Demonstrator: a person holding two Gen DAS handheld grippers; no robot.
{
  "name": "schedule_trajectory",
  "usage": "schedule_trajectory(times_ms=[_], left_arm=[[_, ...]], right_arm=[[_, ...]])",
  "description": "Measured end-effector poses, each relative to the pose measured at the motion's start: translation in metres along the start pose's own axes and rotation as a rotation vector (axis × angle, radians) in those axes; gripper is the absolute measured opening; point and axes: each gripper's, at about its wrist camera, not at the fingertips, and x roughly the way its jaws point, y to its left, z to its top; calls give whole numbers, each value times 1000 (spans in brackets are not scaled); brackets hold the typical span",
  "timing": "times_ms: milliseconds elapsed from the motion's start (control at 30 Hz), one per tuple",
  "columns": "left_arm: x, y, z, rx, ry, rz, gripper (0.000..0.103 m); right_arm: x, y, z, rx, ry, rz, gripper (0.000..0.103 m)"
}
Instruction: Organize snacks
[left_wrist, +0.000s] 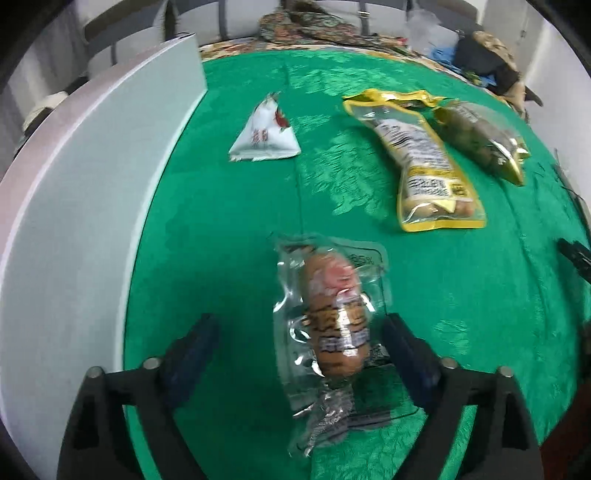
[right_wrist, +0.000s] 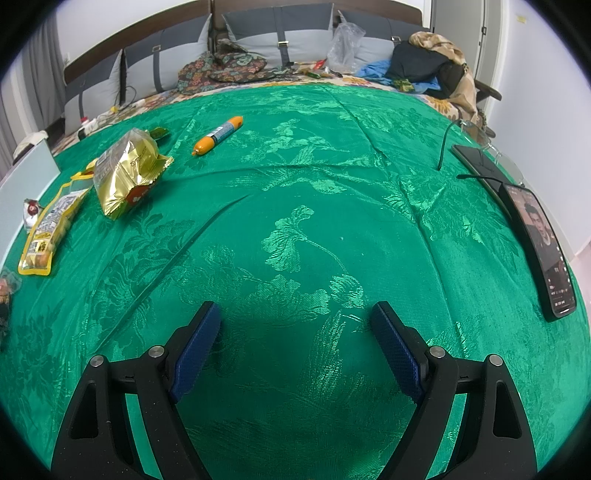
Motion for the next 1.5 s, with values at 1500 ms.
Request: schedule_trajectory(times_ms=[1500], left_arm=[[3, 5, -17, -68, -177, 57, 103]], right_arm=[[-1, 0, 0, 1, -1, 4, 87]])
